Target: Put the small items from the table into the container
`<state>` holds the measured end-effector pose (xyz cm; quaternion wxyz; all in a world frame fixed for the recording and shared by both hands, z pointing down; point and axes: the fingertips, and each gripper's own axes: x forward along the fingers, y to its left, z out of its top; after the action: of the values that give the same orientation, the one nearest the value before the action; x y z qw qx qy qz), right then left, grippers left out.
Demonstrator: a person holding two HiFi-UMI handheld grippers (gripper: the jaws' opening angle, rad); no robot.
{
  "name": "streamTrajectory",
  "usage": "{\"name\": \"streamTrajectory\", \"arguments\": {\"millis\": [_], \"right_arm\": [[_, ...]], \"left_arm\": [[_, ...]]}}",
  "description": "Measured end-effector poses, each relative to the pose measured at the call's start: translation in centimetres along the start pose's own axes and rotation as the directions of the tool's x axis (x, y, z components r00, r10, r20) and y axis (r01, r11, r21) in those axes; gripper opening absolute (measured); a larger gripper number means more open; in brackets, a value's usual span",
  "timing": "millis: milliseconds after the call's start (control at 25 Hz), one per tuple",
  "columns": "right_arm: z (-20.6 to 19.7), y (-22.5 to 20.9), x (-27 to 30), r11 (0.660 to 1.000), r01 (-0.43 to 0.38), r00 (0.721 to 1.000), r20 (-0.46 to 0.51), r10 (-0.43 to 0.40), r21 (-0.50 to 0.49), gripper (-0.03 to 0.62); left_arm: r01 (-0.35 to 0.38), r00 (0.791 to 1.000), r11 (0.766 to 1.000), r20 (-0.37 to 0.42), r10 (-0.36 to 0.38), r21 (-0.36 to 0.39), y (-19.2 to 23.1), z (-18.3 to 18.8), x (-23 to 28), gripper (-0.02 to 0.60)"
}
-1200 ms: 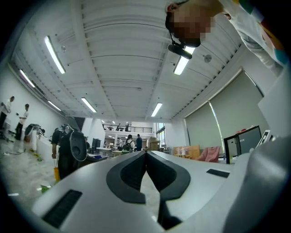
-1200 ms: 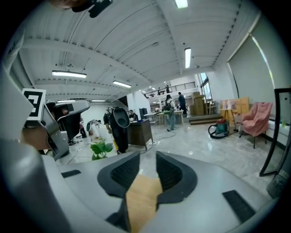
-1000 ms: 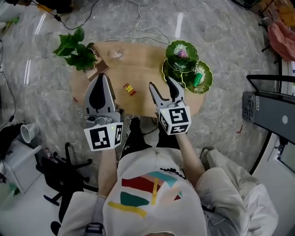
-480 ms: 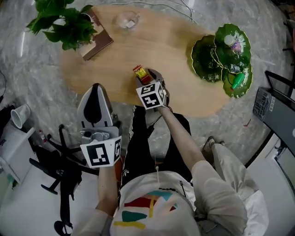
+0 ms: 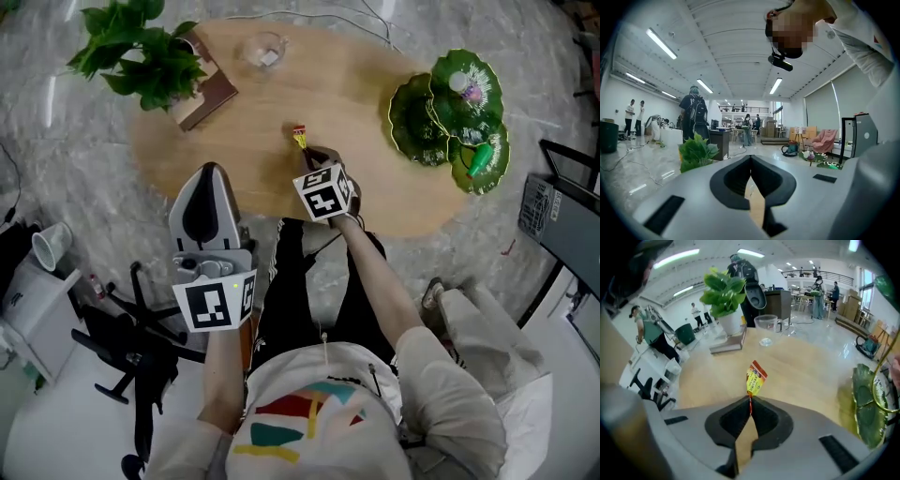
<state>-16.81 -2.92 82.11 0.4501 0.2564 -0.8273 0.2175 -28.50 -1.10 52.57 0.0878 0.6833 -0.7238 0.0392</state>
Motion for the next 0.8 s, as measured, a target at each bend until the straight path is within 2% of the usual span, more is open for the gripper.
{"name": "streamTrajectory", "arguments": {"millis": [120,200,320,440,640,800], "right_arm": [[2.7,0.0,-6.4,0.999,0.012,0.996,0.087,-0.016,0.045,0.023],[4.5,-0.8,-11.6,0.997,0.05,0.986,0.155,-0.059,0.062,0.023],[7.5,-3.1,-18.5,0.987,0.124,0.955,0.257,-0.146,0.101,0.023],[8.7,-4.2,-24.7,0.979,0.152,0.929,0.317,-0.189,0.139,0.023],[9.9,-7.3,-32.1,0.954,0.228,0.855,0.429,-0.292,0.194,0.023],[9.7,-9.1,-35.4,0.936,0.271,0.813,0.467,-0.348,0.225,0.023]], "left_arm": [[0.036,0.999,0.999,0.026,-0.036,0.003,-1.1,3.2,-0.2,0.008],[0.078,0.995,0.997,0.063,-0.078,0.006,-2.7,5.8,0.3,0.008],[0.157,0.978,0.988,0.139,-0.156,0.01,-5.8,9.8,2.2,0.008],[0.22,0.961,0.975,0.171,-0.217,-0.001,-9.5,13.3,2.6,0.008],[0.341,0.912,0.94,0.235,-0.335,0.017,-15.6,18.1,3.1,0.008],[0.4,0.875,0.915,0.275,-0.399,0.055,-18.6,20.5,3.3,0.008]]}}
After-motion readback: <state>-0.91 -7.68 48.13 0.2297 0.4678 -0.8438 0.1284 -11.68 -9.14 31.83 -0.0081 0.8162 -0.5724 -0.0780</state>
